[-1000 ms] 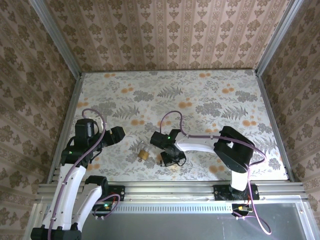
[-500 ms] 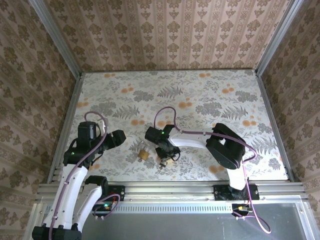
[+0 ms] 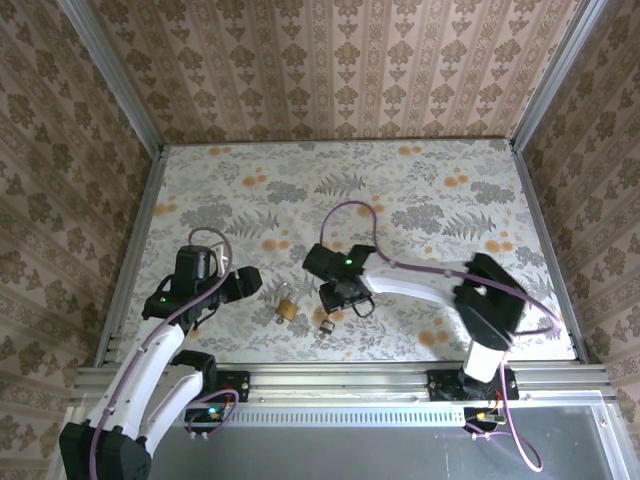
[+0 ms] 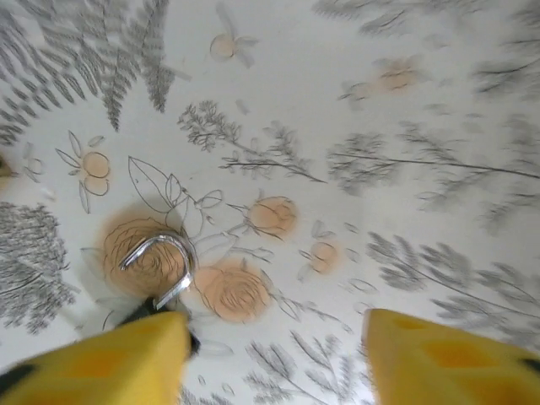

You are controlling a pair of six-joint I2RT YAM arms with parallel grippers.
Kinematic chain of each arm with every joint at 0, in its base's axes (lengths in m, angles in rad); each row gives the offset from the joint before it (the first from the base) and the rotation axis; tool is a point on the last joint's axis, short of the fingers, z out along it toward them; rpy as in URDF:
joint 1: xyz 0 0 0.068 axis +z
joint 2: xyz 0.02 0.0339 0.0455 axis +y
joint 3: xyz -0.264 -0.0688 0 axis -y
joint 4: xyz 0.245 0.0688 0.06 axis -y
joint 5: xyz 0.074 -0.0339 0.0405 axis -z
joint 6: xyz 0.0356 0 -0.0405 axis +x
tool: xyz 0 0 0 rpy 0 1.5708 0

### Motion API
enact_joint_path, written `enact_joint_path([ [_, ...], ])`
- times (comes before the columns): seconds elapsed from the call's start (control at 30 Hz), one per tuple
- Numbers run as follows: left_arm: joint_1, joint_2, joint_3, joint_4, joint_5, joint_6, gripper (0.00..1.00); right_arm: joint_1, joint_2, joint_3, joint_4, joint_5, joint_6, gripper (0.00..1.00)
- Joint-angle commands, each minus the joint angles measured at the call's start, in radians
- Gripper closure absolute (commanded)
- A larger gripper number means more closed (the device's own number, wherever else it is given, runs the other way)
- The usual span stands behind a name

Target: Unlock with the key

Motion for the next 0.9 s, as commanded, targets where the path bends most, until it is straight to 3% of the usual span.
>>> enact_joint_path([
  [0.0,0.026,0.029,0.000,0.101,-0.085,0.028,0.22,-0.043,-0.219,-0.111,0.060,0.202,-0.069,0.16],
  [0.07,0.064,0.042,-0.003,0.171,-0.150,0.060,0.15,-0.126,-0.395,-0.244,0.167,0.285,-0.149,0.06],
  [0.27,0.226,0.067,-0.151,0.562,-0.336,0.193,0.06,-0.524,-0.833,-0.688,0.623,0.279,-0.343,0.00],
  [0.33,0.312,0.087,-0.189,0.700,-0.296,0.194,0.00,-0.627,-0.927,-0.798,0.760,0.290,-0.357,0.00],
  [0.37,0.353,0.101,-0.210,0.793,-0.256,0.214,0.00,-0.690,-0.962,-0.839,0.842,0.236,-0.394,0.00],
  [0.43,0.370,0.129,-0.246,0.951,-0.283,0.301,0.00,-0.735,-0.997,-0.934,1.069,0.198,-0.550,0.00],
  [0.47,0.370,0.153,-0.250,0.999,-0.301,0.337,0.00,-0.749,-0.988,-0.968,1.153,0.203,-0.607,0.00],
  [0.53,0.379,0.232,-0.244,1.057,-0.287,0.414,0.00,-0.842,-0.907,-0.977,1.188,0.125,-0.545,0.00],
  [0.6,0.405,0.314,-0.249,1.103,-0.253,0.401,0.00,-0.868,-0.758,-1.034,1.382,0.121,-0.553,0.00],
  [0.77,0.409,0.626,-0.329,1.660,-0.132,0.443,0.00,-0.867,-0.385,-1.000,1.810,0.037,-0.651,0.00],
  [0.87,0.409,0.783,-0.278,1.745,-0.002,0.484,0.00,-0.890,-0.093,-0.910,1.955,-0.044,-0.647,0.00],
])
